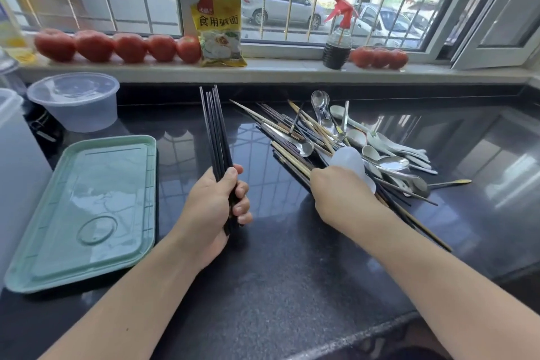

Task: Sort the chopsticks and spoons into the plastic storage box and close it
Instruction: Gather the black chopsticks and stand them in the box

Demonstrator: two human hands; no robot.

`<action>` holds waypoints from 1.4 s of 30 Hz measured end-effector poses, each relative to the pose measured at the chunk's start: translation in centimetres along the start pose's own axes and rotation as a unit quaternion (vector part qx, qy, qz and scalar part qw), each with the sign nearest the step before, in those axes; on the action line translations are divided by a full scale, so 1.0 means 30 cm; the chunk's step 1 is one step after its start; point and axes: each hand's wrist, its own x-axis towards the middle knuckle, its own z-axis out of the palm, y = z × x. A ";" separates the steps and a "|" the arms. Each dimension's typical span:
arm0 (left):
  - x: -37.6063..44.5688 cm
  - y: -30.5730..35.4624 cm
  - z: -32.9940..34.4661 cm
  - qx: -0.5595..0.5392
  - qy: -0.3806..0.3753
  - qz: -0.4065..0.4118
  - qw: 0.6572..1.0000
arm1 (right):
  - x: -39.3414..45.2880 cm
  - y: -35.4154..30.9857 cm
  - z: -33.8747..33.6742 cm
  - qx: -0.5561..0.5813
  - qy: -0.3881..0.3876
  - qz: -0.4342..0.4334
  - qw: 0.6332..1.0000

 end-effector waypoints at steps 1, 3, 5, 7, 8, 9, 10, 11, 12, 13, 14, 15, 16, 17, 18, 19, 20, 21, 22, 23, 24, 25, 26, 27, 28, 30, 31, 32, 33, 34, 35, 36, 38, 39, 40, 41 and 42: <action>0.000 0.004 -0.001 0.007 0.004 0.001 1.000 | -0.003 -0.017 -0.012 -0.014 -0.005 -0.007 1.000; 0.001 0.009 -0.002 0.023 0.008 0.000 1.000 | -0.003 -0.048 -0.042 -0.035 -0.013 -0.019 0.999; -0.001 0.011 -0.003 0.033 0.005 -0.003 0.999 | 0.015 -0.058 -0.058 -0.043 -0.017 -0.021 0.999; -0.004 0.015 -0.005 0.041 0.005 0.000 0.999 | 0.031 -0.046 -0.082 -0.016 0.005 -0.009 1.000; -0.006 0.020 -0.005 0.046 0.011 0.006 0.999 | 0.040 -0.029 -0.097 -0.002 0.024 0.001 1.000; -0.009 0.027 -0.004 0.050 0.022 0.015 0.998 | 0.047 -0.009 -0.119 0.008 0.059 0.008 0.998; -0.009 0.032 -0.005 0.052 0.038 0.025 0.998 | 0.056 0.017 -0.137 0.010 0.103 0.003 0.995; -0.009 0.038 -0.007 0.051 0.055 0.032 0.997 | 0.064 0.042 -0.155 0.000 0.152 -0.019 0.988; -0.006 0.042 -0.012 0.044 0.069 0.032 0.996 | 0.072 0.066 -0.168 -0.016 0.191 -0.060 0.980; -0.004 0.048 -0.016 0.031 0.077 0.022 0.996 | 0.079 0.084 -0.180 -0.032 0.211 -0.117 0.970; -0.006 0.054 -0.018 0.018 0.073 0.004 0.997 | 0.082 0.092 -0.191 -0.045 0.214 -0.182 0.959; -0.011 0.061 -0.017 0.008 0.053 -0.023 0.998 | 0.085 0.092 -0.200 -0.058 0.219 -0.247 0.942; -0.023 0.068 -0.010 0.004 0.017 -0.055 0.998 | 0.084 0.081 -0.205 -0.078 0.230 -0.301 0.922; -0.038 0.074 -0.001 0.005 -0.029 -0.088 0.996 | 0.086 0.063 -0.206 -0.098 0.249 -0.349 0.898; -0.052 0.074 0.011 0.006 -0.074 -0.118 0.990 | 0.090 0.044 -0.200 -0.118 0.266 -0.389 0.874; -0.063 0.071 0.021 0.002 -0.110 -0.139 0.984 | 0.098 0.023 -0.193 -0.128 0.282 -0.422 0.852; -0.068 0.064 0.028 -0.010 -0.132 -0.149 0.980 | 0.106 0.007 -0.188 -0.136 0.296 -0.442 0.836; -0.070 0.059 0.030 -0.027 -0.141 -0.153 0.978 | 0.118 -0.003 -0.180 -0.139 0.312 -0.456 0.822; -0.067 0.055 0.029 -0.045 -0.145 -0.152 0.977 | 0.130 -0.007 -0.170 -0.135 0.325 -0.460 0.815; -0.061 0.055 0.025 -0.063 -0.148 -0.148 0.976 | 0.148 -0.007 -0.156 -0.122 0.335 -0.455 0.816; -0.054 0.056 0.019 -0.080 -0.148 -0.142 0.975 | 0.155 -0.007 -0.143 -0.098 0.345 -0.430 0.828; -0.048 0.059 0.014 -0.096 -0.146 -0.133 0.976 | 0.162 0.000 -0.126 -0.055 0.354 -0.386 0.850; -0.044 0.061 0.009 -0.107 -0.144 -0.122 0.976 | 0.157 0.014 -0.110 0.007 0.354 -0.321 0.879; -0.041 0.061 0.003 -0.112 -0.143 -0.112 0.977 | 0.140 0.037 -0.093 0.088 0.342 -0.246 0.902; -0.039 0.058 -0.001 -0.112 -0.143 -0.103 0.978 | 0.106 0.067 -0.078 0.174 0.329 -0.162 0.914; -0.030 0.048 -0.004 -0.107 -0.138 -0.089 0.980 | 0.013 0.146 -0.036 0.299 0.298 -0.008 0.907; -0.025 0.040 -0.005 -0.107 -0.128 -0.082 0.983 | -0.041 0.187 -0.007 0.329 0.280 0.055 0.900; -0.020 0.031 -0.002 -0.107 -0.114 -0.076 0.985 | -0.100 0.219 0.023 0.335 0.261 0.108 0.899; -0.014 0.023 0.003 -0.109 -0.100 -0.073 0.986 | -0.156 0.243 0.055 0.328 0.240 0.147 0.902; -0.008 0.014 0.009 -0.115 -0.089 -0.072 0.987 | -0.206 0.260 0.085 0.318 0.211 0.175 0.908; -0.005 0.001 0.020 -0.122 -0.083 -0.074 0.986 | -0.254 0.277 0.115 0.307 0.175 0.194 0.915; -0.005 -0.007 0.025 -0.128 -0.080 -0.075 0.986 | -0.290 0.285 0.140 0.295 0.136 0.205 0.923; -0.011 -0.014 0.030 -0.130 -0.082 -0.072 0.985 | -0.331 0.284 0.167 0.258 0.065 0.221 0.938; -0.015 -0.019 0.036 -0.124 -0.086 -0.073 0.986 | -0.340 0.282 0.175 0.253 0.055 0.227 0.939; -0.021 -0.024 0.040 -0.116 -0.091 -0.074 0.986 | -0.340 0.277 0.181 0.255 0.059 0.233 0.937; -0.025 -0.030 0.043 -0.109 -0.094 -0.075 0.987 | -0.340 0.271 0.188 0.254 0.075 0.238 0.934; -0.028 -0.037 0.047 -0.102 -0.096 -0.076 0.987 | -0.337 0.263 0.193 0.249 0.090 0.243 0.933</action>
